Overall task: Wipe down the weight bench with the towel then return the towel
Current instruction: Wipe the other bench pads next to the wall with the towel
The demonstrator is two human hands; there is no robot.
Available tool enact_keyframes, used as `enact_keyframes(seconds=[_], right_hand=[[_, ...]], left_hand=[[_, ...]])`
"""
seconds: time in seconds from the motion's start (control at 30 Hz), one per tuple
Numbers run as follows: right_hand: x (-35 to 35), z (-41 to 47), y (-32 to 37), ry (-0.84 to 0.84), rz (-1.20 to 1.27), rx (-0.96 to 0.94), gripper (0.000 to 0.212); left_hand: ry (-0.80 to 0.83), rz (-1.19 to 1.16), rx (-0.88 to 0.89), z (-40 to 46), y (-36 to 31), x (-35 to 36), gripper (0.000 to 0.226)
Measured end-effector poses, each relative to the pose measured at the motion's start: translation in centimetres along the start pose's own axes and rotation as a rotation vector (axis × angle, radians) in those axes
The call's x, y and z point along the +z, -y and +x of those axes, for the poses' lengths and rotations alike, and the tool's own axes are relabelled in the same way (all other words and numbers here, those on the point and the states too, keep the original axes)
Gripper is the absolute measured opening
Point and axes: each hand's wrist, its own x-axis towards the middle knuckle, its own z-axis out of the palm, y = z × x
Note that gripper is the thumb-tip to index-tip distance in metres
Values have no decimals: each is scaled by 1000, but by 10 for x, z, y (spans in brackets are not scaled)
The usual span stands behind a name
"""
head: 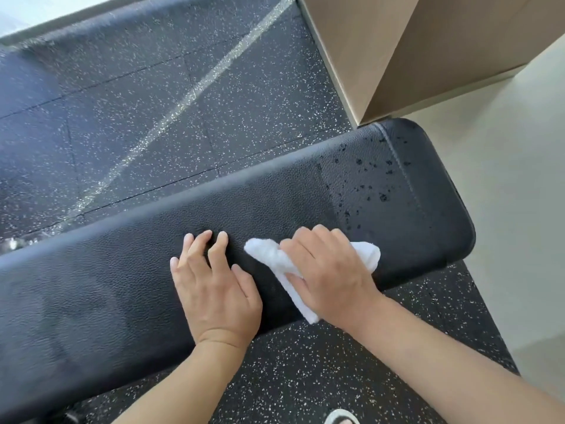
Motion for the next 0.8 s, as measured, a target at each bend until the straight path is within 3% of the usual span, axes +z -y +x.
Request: enact_keyframes(seconds=[0.3,0.6,0.8], right_hand=[[35,137,-25,-101,-51,326,17],[32,83,8,-98,13,124,17],[34,75,8,-170,-129,433,13]], left_hand=[[7,-15,-19,0,-2,-3,51],[67,-55,-32,0,2,-3,53],[163,-188,-4,0,10,-20,58]])
